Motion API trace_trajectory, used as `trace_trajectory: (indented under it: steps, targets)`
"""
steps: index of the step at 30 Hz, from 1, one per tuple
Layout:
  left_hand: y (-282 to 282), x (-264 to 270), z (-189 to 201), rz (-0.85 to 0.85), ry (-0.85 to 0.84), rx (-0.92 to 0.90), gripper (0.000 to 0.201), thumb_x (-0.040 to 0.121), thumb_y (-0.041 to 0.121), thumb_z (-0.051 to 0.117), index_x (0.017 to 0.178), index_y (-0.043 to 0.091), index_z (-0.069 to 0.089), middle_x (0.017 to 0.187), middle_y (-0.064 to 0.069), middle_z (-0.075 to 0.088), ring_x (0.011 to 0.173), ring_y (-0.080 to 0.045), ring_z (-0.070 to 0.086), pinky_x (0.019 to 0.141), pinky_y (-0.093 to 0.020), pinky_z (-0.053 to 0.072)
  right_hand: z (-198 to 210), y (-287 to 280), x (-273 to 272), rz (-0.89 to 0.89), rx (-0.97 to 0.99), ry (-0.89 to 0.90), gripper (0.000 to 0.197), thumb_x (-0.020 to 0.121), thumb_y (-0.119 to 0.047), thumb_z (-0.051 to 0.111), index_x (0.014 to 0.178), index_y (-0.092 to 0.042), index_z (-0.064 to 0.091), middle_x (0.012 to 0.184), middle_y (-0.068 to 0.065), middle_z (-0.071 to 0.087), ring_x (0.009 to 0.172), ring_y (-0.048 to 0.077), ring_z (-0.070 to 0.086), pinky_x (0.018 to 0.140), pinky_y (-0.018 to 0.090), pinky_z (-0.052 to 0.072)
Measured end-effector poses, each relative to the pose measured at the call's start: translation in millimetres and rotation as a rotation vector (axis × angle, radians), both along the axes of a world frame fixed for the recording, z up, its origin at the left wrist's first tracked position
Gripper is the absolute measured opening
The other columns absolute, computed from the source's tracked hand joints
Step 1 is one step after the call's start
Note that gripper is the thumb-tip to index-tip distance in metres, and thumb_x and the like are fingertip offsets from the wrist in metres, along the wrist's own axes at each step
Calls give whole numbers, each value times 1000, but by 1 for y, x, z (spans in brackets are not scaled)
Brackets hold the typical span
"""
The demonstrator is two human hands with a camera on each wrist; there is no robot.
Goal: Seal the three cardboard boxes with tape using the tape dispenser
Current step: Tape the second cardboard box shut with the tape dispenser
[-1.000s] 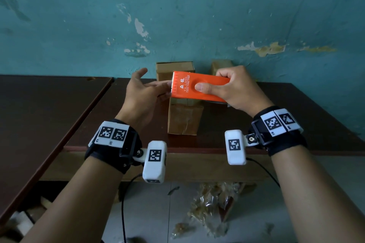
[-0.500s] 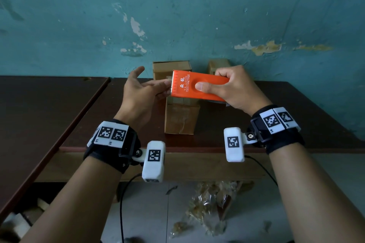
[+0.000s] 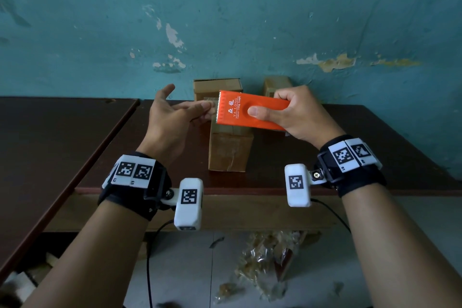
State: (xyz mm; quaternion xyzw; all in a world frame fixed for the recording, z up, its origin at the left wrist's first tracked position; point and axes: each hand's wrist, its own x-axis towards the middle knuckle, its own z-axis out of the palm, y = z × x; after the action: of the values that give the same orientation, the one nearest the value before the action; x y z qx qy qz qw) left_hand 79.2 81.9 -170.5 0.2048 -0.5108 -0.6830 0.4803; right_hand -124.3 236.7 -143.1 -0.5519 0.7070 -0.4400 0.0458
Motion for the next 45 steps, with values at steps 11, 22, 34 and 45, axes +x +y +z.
trace_trajectory:
  steps: [11, 22, 34, 45]
  targets:
    - [2, 2, 0, -1, -9, 0, 97, 90, -8, 74, 165, 5, 13, 77, -7, 79, 71, -15, 76, 71, -25, 61, -2, -1, -2, -14, 17, 12, 68, 71, -76, 79, 69, -12, 55, 63, 0, 56, 52, 12, 56, 50, 31, 44]
    - [-5, 4, -4, 9, -10, 4, 101, 88, -7, 78, 165, 5, 13, 91, -20, 79, 80, -24, 77, 79, -32, 61, 4, 11, -5, -23, 12, -5, 61, 72, -65, 83, 65, -12, 53, 56, -3, 51, 47, 12, 51, 45, 28, 41]
    - [-3, 3, -5, 15, -9, 1, 100, 88, -8, 77, 164, 6, 13, 90, -19, 79, 77, -22, 77, 75, -28, 61, 4, 16, -9, -39, 2, -21, 71, 68, -67, 84, 74, 1, 60, 66, 13, 64, 53, 25, 62, 47, 34, 50]
    - [-14, 16, -8, 20, -21, 17, 100, 88, -6, 78, 164, 7, 15, 98, -21, 79, 86, -24, 78, 82, -31, 61, 3, 24, -19, -58, 52, -79, 59, 72, -63, 85, 72, -9, 61, 67, 9, 66, 55, 23, 66, 51, 44, 56]
